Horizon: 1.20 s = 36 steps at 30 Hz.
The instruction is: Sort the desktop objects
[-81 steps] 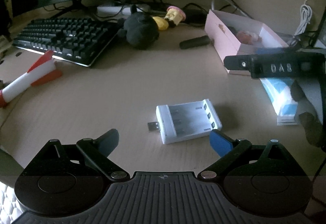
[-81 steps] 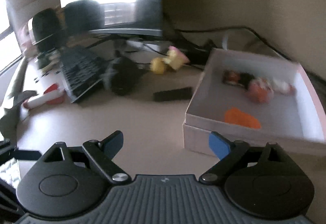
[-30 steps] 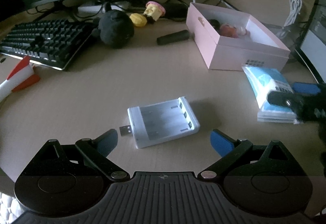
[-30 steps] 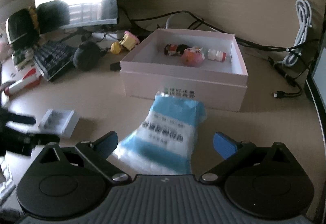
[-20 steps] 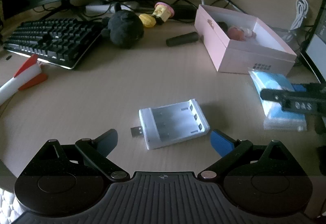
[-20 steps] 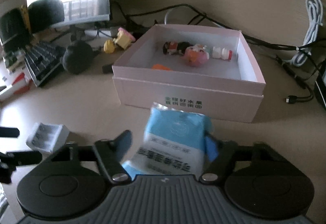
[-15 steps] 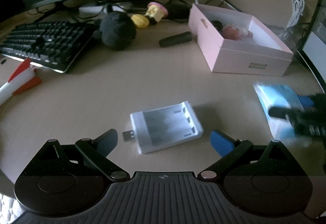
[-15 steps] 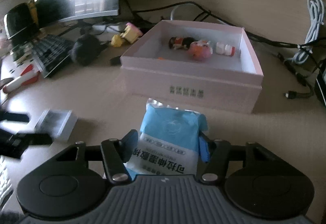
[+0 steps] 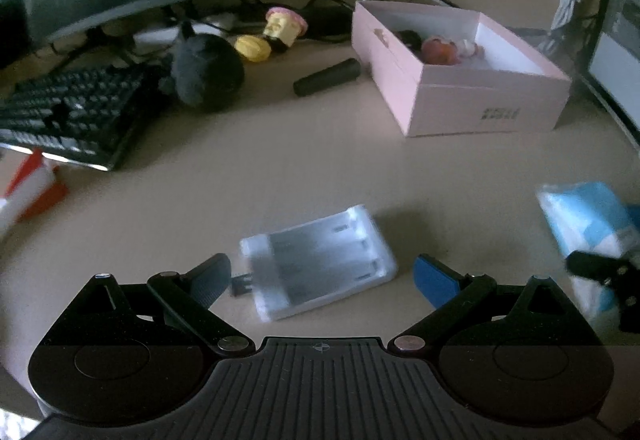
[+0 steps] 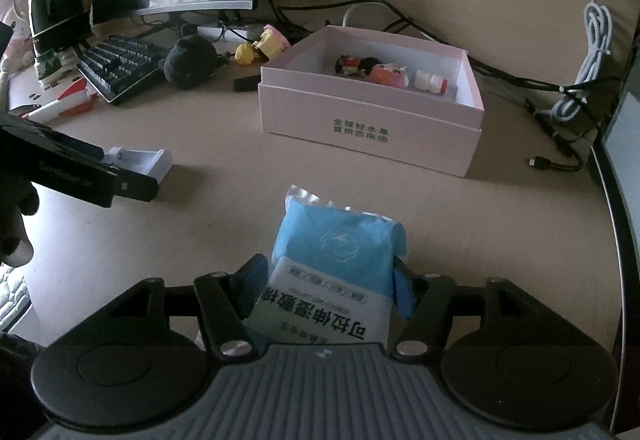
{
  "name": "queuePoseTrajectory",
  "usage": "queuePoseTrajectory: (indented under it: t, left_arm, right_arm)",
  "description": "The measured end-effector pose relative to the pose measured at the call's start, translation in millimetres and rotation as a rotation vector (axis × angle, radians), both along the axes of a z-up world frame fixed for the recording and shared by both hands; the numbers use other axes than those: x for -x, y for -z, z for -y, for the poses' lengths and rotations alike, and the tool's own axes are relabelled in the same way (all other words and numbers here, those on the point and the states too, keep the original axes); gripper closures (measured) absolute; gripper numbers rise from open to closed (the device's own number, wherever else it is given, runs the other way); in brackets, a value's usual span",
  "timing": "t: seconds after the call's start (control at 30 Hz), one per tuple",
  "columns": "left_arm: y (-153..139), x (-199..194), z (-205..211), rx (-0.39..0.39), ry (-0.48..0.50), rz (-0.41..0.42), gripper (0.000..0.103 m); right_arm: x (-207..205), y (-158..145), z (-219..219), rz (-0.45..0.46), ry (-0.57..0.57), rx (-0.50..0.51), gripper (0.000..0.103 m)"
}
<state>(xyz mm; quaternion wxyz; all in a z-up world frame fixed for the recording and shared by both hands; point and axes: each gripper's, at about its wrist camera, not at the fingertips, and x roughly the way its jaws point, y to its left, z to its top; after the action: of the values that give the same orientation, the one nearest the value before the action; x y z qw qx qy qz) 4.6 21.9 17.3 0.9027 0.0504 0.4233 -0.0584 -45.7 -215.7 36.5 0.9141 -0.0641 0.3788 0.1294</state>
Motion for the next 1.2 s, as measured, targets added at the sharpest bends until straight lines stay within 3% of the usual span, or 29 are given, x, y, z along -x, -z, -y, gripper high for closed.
queuePoseTrajectory:
  t: [0.1, 0.23, 0.43, 0.5, 0.9, 1.1, 1.2]
  left_arm:
    - [2, 5, -11, -0.046, -0.025, 0.011, 0.002]
    - [0, 10, -34, -0.034, -0.082, 0.012, 0.002]
    - [-7, 14, -46, 0.158, -0.067, -0.010, 0.002]
    - [-7, 13, -37, 0.187, -0.057, -0.020, 0.002]
    - [0, -11, 1, 0.150, 0.027, -0.014, 0.001]
    - [4, -11, 1, 0.077, 0.052, 0.006, 0.001]
    - [6, -9, -9, 0.095, 0.062, 0.012, 0.001]
  right_arm:
    - [0, 2, -2, -0.005, -0.003, 0.002, 0.030]
    - [-1, 3, -4, -0.006, 0.002, 0.000, 0.026]
    - [-1, 5, -8, -0.013, 0.003, 0.003, 0.021]
    - [0, 6, -8, -0.014, 0.004, 0.007, 0.021]
    - [8, 7, -2, -0.021, 0.039, 0.009, 0.017]
    - [9, 8, 1, -0.021, 0.054, 0.008, 0.016]
    - [8, 8, 0, -0.021, 0.052, 0.008, 0.016]
